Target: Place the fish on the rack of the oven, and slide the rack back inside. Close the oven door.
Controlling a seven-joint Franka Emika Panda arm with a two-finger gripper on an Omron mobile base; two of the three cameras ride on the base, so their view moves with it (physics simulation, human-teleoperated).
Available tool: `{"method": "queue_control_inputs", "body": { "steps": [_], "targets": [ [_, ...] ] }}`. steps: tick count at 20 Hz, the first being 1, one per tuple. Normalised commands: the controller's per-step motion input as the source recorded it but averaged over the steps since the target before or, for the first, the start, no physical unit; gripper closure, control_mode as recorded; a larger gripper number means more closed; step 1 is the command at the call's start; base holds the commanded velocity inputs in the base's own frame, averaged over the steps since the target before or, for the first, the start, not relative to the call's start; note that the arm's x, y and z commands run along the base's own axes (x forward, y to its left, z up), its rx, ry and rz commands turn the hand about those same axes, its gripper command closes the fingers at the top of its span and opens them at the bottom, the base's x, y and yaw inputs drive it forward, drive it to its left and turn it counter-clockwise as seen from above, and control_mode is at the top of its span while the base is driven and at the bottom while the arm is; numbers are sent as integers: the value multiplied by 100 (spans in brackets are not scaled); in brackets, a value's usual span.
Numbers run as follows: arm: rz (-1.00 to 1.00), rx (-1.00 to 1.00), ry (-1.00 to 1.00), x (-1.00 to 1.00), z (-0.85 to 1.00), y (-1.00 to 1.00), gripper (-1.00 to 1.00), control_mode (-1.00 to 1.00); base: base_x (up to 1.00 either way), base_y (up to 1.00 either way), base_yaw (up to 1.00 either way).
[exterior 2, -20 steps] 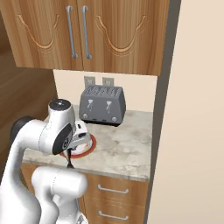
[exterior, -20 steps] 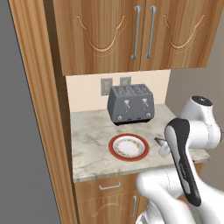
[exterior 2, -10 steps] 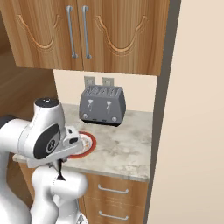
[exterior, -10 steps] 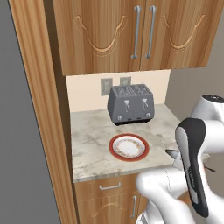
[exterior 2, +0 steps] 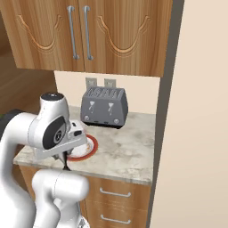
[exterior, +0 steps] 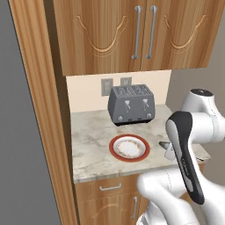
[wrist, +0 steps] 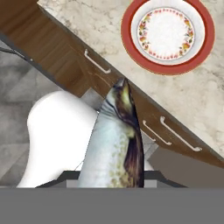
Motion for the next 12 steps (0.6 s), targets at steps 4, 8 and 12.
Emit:
{"method": "queue_control_inputs", "body": {
  "steps": [4,8,12],
  "targets": [
    [5,0,0,3,0,0,100,-100,0,0,0],
    [2,0,-1,0,0,0,100,100,-27,0,10],
    [0,0,0,0,0,0,100,100,-82,0,20]
  ]
}}
